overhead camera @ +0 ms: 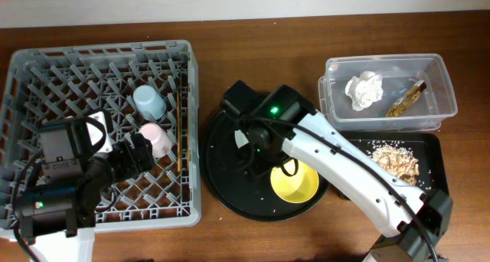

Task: Sort waste into correct bins and load items into the dishwasher rack
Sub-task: 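Lower the pink cup upside down into the rack beside the blue cup, then move the left gripper to the white plate rim and grasp it, then lift the white plate and stand it upright in the rack's back slot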

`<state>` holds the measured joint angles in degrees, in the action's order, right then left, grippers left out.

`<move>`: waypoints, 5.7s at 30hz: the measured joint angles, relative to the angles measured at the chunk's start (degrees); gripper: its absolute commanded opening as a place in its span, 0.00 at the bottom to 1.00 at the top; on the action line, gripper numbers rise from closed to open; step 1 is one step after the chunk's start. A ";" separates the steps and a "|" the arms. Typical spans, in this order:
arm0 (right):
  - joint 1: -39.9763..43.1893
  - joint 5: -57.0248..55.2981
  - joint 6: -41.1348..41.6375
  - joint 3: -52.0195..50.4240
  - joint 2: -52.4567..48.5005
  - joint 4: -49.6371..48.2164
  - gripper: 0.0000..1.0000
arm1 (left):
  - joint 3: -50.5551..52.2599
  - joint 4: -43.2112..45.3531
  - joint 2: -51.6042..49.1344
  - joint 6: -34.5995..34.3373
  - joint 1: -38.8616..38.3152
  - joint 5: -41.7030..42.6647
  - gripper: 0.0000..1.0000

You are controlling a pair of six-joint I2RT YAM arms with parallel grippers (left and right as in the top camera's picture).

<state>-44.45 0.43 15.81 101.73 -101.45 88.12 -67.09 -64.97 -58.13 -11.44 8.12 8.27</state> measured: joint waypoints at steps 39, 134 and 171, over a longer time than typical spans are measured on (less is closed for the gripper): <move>38.16 -11.98 6.64 -4.15 21.31 3.43 0.99 | 0.00 -2.49 -0.26 0.33 -0.04 5.29 0.82; 46.18 -11.98 6.69 4.79 16.96 4.04 0.99 | -25.24 24.37 -32.65 -4.46 -43.65 -9.94 0.01; 46.18 -11.98 6.64 4.87 16.96 4.04 0.99 | -25.49 42.99 -58.53 -18.21 6.05 66.77 0.00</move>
<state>1.74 -11.55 22.46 106.61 -84.49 92.16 -92.58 -21.98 -116.66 -29.65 14.17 75.05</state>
